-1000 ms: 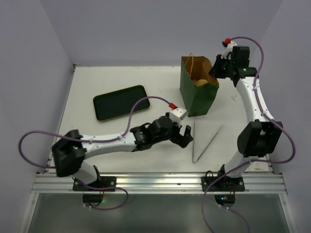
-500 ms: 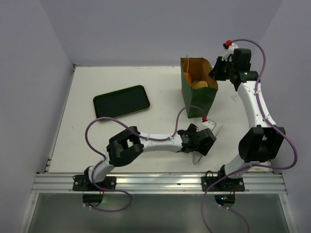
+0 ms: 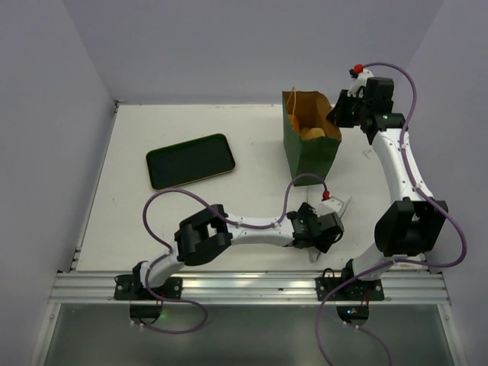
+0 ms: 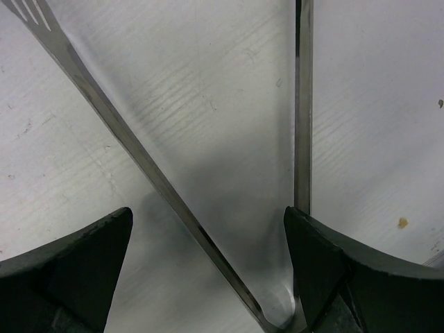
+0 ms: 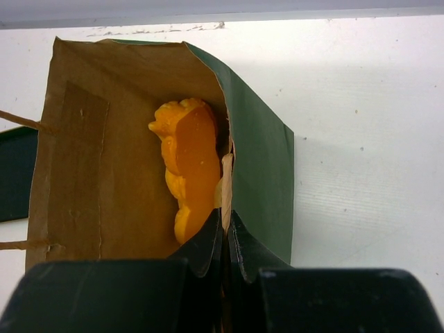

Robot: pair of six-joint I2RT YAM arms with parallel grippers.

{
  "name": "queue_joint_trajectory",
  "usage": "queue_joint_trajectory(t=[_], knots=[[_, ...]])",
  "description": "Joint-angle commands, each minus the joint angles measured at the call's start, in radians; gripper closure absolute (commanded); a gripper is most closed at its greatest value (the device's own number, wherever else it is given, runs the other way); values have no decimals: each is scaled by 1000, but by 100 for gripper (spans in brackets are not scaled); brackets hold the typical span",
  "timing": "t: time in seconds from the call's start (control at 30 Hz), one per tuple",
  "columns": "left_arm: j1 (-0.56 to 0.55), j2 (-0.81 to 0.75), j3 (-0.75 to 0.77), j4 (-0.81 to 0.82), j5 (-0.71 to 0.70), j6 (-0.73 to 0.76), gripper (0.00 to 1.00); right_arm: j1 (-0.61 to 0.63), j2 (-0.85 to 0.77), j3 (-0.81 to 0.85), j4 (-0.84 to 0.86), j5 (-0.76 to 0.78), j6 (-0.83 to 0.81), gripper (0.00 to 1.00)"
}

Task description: Take the fake bread out of the paper bag

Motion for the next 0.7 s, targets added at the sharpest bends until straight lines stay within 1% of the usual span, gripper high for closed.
queue_joint_trajectory(t=[0.0, 0.07, 0.27, 0.67], knots=[[6, -44, 15, -2, -58, -48, 6, 0, -49, -2, 53, -31, 12, 100], [6, -56, 3, 23, -47, -50, 6, 0, -48, -2, 52, -32, 12, 100], [6, -86, -12, 72, 60, -65, 6, 0, -46, -3, 56, -36, 12, 100], [4, -87, -12, 96, 114, -108, 5, 0, -51, -11, 62, -42, 14, 100]])
